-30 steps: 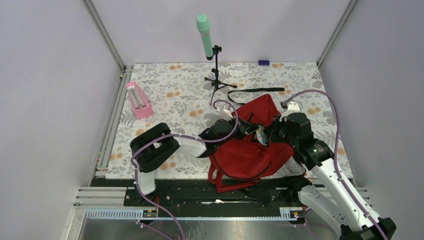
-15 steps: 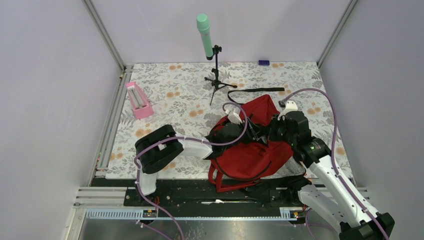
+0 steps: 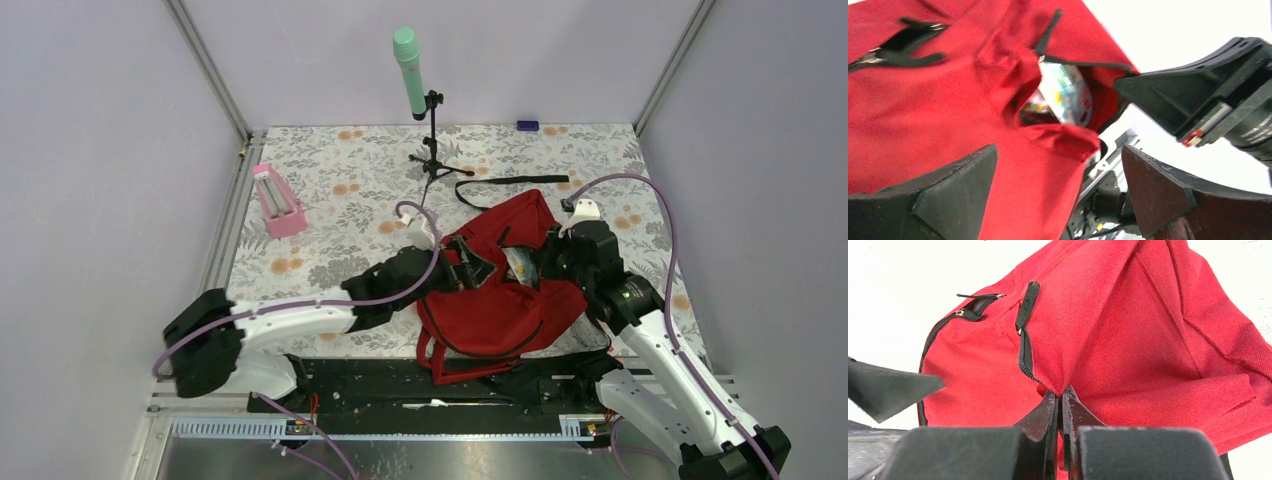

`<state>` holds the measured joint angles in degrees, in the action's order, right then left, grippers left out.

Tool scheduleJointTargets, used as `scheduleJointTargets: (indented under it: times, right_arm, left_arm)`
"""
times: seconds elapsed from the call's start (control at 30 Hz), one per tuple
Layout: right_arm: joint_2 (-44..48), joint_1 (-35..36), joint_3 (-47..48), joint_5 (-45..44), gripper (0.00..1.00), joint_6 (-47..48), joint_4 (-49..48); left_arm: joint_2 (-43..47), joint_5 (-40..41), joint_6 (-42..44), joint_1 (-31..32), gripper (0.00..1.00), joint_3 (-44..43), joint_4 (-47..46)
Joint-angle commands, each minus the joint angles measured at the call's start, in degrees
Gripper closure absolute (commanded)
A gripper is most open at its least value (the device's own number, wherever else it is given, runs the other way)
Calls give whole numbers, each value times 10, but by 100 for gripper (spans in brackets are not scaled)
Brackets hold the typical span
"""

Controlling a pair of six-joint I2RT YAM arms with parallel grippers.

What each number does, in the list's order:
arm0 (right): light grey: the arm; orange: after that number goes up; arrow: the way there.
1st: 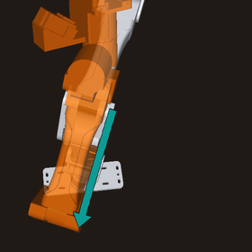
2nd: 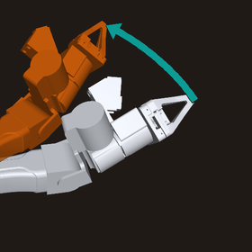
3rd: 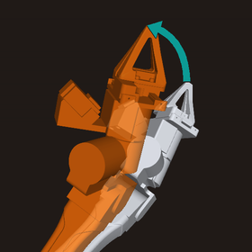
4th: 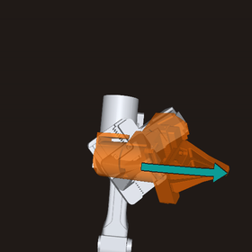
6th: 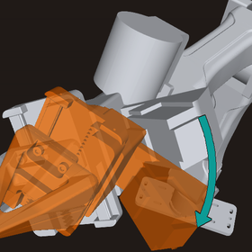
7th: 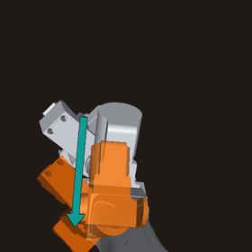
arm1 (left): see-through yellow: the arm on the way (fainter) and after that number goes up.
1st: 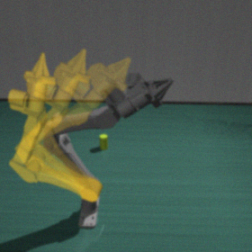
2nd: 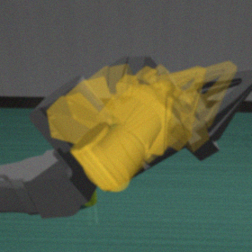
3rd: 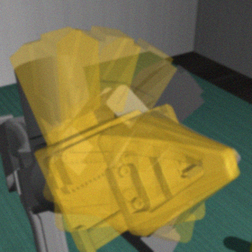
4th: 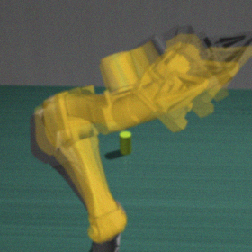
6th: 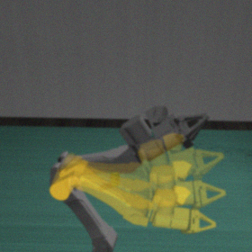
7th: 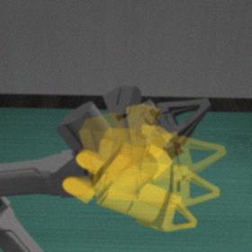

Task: Pack the student bag
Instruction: Place the stationery in the student bag.

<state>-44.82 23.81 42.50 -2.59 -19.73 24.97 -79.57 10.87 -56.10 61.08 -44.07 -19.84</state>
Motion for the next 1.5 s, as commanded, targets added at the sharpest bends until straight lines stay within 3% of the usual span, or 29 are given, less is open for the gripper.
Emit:
scheduleJointTargets:
  times: [0.0, 0.1, 0.33, 0.53, 0.83, 0.87, 0.9, 1.0, 1.1, 1.3, 1.47]
  right_arm:
    - [0, 4, 37, -25, 100, 9, -34]
    - [-8, 4, 38, -26, 100, 9, -39]
    - [-28, 4, 38, -35, 100, 3, -33]
    - [-27, 4, 39, -23, 100, 2, -40]
    - [-20, 4, 43, -23, 100, 2, -32]
    - [-19, 4, 42, -24, 100, 2, -32]
    - [-18, 4, 42, -26, 100, 2, -32]
    - [-18, 4, 44, -29, 100, 6, -32]
    - [-15, 4, 53, -35, 100, 21, -31]
    - [-1, 4, 115, -72, 100, 74, -20]
    - [3, 5, 188, -66, 100, 112, -27]
  left_arm:
    - [71, 61, 9, -8, 2, 20, 190]
    - [116, 53, 7, -14, 1, 47, 256]
    - [228, 25, -5, -51, 1, 142, 277]
    - [190, -132, -82, -92, 1, 254, -8]
    - [50, -183, -76, -86, 3, 186, -92]
    - [38, -189, -72, -87, 10, 182, -97]
    - [27, -195, -70, -87, 23, 179, -106]
    - [6, -207, -75, -87, 71, 176, -138]
    - [16, -207, -41, -88, 97, 144, -106]
    - [75, -203, 100, -114, 100, -11, 71]
    - [95, -256, 186, -181, 100, -155, 218]
